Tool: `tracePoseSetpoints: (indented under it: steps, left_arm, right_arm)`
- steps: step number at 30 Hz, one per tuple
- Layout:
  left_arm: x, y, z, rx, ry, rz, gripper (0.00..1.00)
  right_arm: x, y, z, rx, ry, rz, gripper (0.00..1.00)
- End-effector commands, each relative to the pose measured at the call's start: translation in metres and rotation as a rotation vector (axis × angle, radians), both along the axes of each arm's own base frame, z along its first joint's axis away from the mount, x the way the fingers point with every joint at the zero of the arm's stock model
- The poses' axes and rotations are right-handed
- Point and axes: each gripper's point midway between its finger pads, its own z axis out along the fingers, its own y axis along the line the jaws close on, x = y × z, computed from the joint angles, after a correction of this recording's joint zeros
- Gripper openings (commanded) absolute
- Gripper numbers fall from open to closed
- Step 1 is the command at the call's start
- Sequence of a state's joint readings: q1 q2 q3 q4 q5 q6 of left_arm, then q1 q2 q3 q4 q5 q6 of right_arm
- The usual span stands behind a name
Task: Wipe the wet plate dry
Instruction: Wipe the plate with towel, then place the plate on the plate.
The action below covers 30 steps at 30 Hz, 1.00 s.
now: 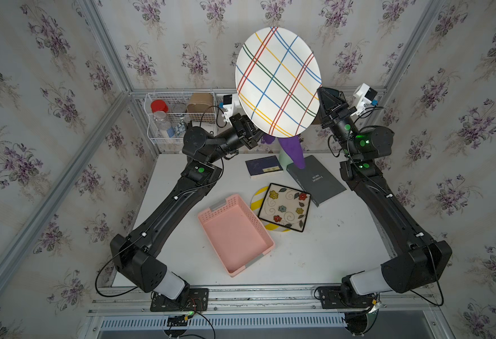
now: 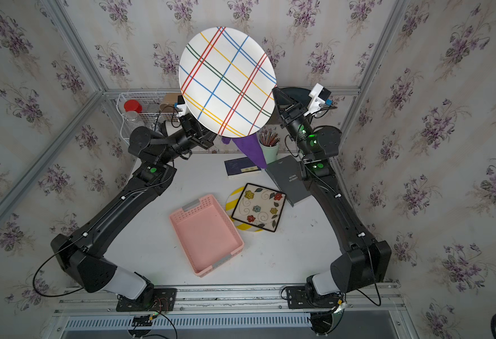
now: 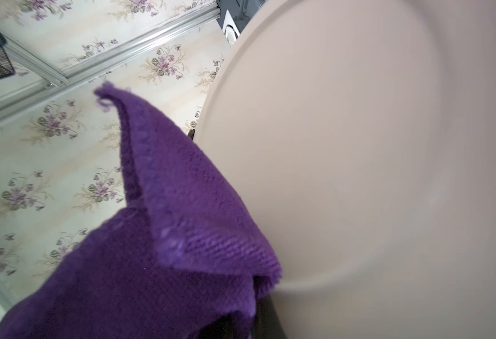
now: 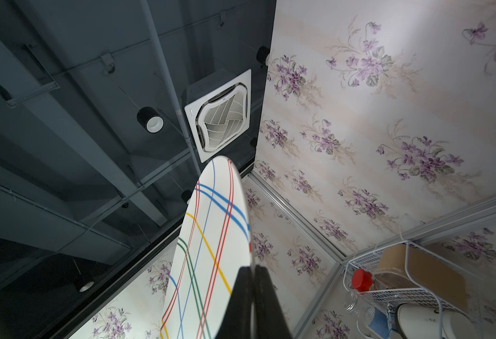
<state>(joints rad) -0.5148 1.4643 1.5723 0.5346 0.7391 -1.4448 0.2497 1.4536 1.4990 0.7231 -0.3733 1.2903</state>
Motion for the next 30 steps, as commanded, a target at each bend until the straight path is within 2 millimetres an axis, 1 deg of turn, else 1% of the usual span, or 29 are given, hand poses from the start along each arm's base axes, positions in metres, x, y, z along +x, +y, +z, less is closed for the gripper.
tracePoseSetpoints:
  steps: [1, 2, 4, 7, 10, 12, 13, 16, 20, 23, 26, 27, 30]
  left_arm:
    - [-0.009, 0.014, -0.026, 0.172, -0.084, 0.083, 0.00]
    - [-0.008, 0.020, -0.039, 0.236, -0.074, 0.115, 0.00]
    - [-0.006, 0.033, -0.058, 0.340, -0.076, 0.172, 0.00]
    - [-0.006, 0.059, -0.073, 0.476, -0.102, 0.272, 0.00]
    - [-0.005, 0.091, -0.073, 0.569, -0.138, 0.391, 0.00]
    - [-0.006, 0.105, -0.070, 0.610, -0.154, 0.442, 0.00]
    - [-0.007, 0.111, -0.069, 0.632, -0.162, 0.463, 0.00]
    - [-0.006, 0.119, -0.070, 0.665, -0.170, 0.499, 0.00]
    - [-0.002, 0.122, -0.073, 0.668, -0.165, 0.520, 0.00]
    - [0.001, 0.123, -0.076, 0.672, -0.163, 0.526, 0.00]
    - [0.002, 0.123, -0.078, 0.694, -0.155, 0.518, 0.00]
    - [0.001, 0.124, -0.079, 0.705, -0.155, 0.519, 0.00]
    - [0.001, 0.127, -0.084, 0.741, -0.150, 0.528, 0.00]
  right_arm:
    - [-0.004, -0.016, 0.004, 0.023, -0.009, -0.038, 0.00]
    - [-0.004, -0.019, 0.000, 0.023, 0.001, -0.046, 0.00]
    - [-0.004, -0.024, -0.009, 0.020, 0.025, -0.060, 0.00]
    - [-0.003, -0.035, -0.030, 0.007, 0.084, -0.095, 0.00]
    - [-0.004, -0.043, -0.056, -0.025, 0.148, -0.129, 0.00]
    - [-0.006, -0.048, -0.075, -0.048, 0.192, -0.146, 0.00]
    - [-0.009, -0.052, -0.091, -0.069, 0.228, -0.165, 0.00]
    - [-0.014, -0.060, -0.128, -0.123, 0.319, -0.227, 0.00]
    - [-0.023, -0.072, -0.182, -0.205, 0.432, -0.308, 0.00]
    - [-0.029, -0.079, -0.214, -0.252, 0.489, -0.349, 0.00]
    - [-0.033, -0.088, -0.241, -0.293, 0.533, -0.396, 0.00]
    - [-0.034, -0.090, -0.247, -0.301, 0.543, -0.405, 0.00]
    - [-0.034, -0.101, -0.273, -0.338, 0.591, -0.456, 0.00]
